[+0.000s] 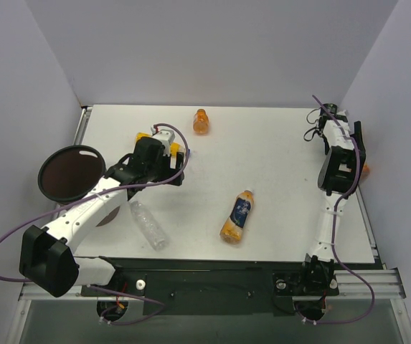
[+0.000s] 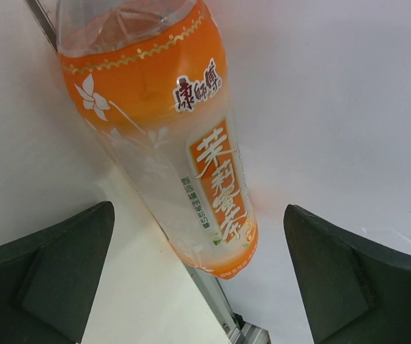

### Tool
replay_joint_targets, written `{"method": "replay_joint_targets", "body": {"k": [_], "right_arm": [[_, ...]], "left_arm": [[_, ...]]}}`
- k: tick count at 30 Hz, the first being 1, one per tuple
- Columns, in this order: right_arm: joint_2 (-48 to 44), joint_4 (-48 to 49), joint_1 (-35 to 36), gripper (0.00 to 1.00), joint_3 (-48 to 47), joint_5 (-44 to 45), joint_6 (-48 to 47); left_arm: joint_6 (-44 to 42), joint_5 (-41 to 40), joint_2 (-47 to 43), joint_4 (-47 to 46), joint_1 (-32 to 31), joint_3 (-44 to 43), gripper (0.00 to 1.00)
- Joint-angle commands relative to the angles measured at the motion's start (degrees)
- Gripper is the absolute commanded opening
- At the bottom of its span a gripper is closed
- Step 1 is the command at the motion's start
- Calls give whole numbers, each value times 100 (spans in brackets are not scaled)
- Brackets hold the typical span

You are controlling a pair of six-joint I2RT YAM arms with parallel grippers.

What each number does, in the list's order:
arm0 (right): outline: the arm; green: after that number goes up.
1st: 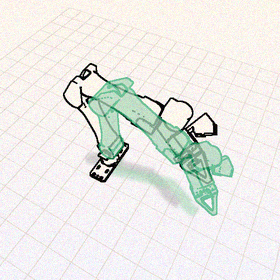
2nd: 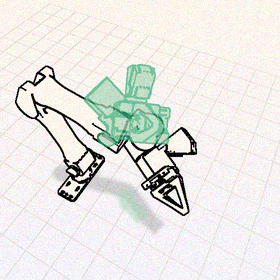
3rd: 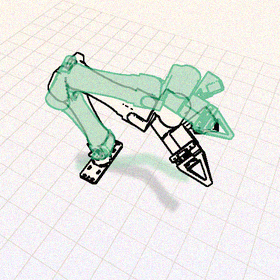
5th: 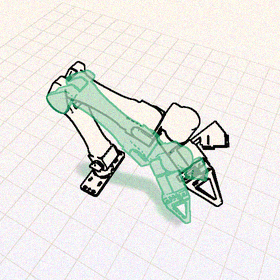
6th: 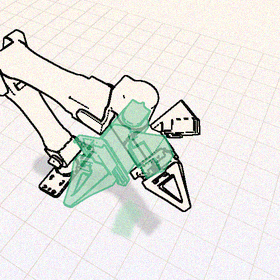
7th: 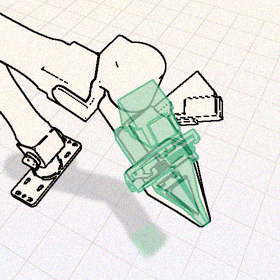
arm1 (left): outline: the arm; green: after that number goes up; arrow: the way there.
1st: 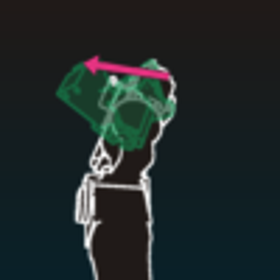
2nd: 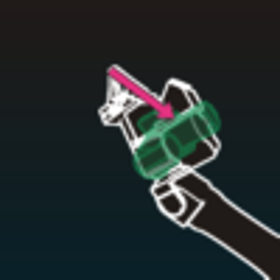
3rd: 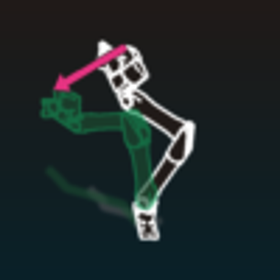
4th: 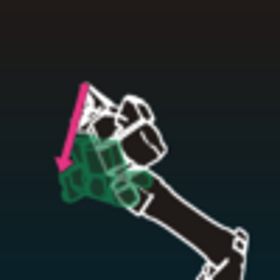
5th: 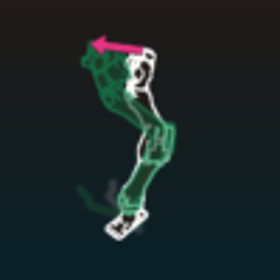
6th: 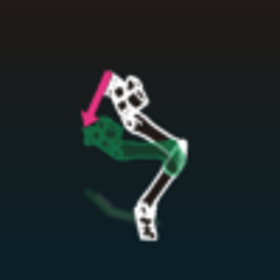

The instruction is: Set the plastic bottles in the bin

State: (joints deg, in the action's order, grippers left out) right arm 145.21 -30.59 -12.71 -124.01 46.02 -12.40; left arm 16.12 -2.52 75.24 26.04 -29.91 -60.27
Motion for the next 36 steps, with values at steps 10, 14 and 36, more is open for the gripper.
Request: {"method": "replay_joint_targets", "body": {"k": [10, 14, 36], "right_arm": [[104, -290, -82, 98, -124, 197, -324], [43, -290, -135, 99, -10, 188, -289], [-10, -307, -250, 56, 43, -5, -271]], "left_arm": [[111, -29, -150, -108, -24, -275, 97], [154, 156, -124, -126, -24, -301, 97], [137, 252, 87, -196, -24, -406, 97]]}}
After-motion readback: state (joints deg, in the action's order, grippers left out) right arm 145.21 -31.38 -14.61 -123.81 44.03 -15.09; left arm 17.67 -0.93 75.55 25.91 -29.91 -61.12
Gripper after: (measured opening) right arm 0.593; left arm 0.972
